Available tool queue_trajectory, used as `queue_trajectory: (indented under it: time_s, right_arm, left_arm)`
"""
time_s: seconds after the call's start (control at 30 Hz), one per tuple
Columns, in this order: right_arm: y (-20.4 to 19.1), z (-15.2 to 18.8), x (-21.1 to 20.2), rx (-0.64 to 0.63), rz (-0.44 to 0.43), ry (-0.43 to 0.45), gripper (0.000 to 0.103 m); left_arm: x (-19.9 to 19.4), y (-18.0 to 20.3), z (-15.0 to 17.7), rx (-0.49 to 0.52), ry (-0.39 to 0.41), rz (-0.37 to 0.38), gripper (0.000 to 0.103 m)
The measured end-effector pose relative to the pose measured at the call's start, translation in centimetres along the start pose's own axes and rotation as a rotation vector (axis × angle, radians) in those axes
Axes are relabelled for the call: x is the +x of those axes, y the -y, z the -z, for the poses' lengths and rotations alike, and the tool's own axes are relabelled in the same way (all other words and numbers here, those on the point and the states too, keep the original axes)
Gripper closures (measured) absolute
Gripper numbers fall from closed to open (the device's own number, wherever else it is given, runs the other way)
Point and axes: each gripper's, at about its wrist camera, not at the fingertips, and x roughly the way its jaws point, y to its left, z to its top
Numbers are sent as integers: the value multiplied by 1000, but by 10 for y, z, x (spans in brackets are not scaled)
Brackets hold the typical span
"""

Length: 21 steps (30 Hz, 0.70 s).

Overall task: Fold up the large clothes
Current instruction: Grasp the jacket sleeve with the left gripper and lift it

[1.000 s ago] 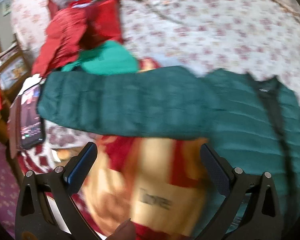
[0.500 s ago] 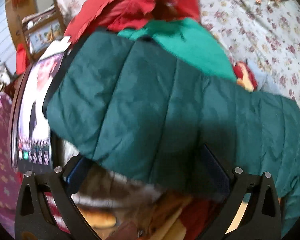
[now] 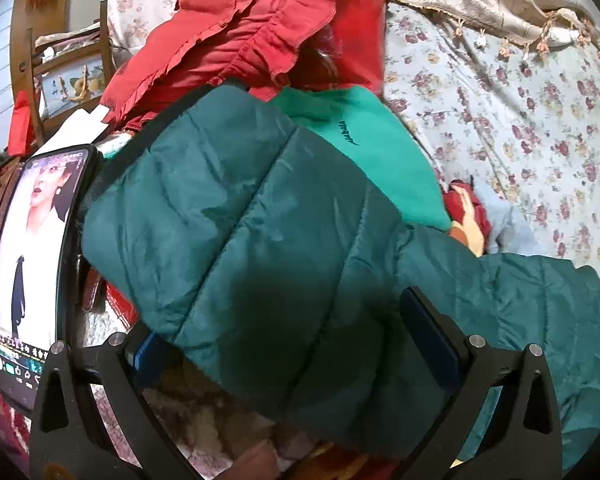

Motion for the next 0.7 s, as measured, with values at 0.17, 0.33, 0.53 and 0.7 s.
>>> queue_trajectory:
  time_s: [0.17,0.33,0.53,0.7]
  right_arm:
    - [0,0,0,-1,0,1,0]
    - [0,0,0,0,-1,2,0]
    - [0,0,0,0,0,3,0]
    - [0,0,0,1,-1,3,0]
  left_arm:
    - [7,5,1,-9,-32,-41,0]
    - [-2,3,-1,-44,-36,-8,11]
    - [-38,8,-7,-49,33,49,87]
    - [-78,33,-10,-33,90,135,87]
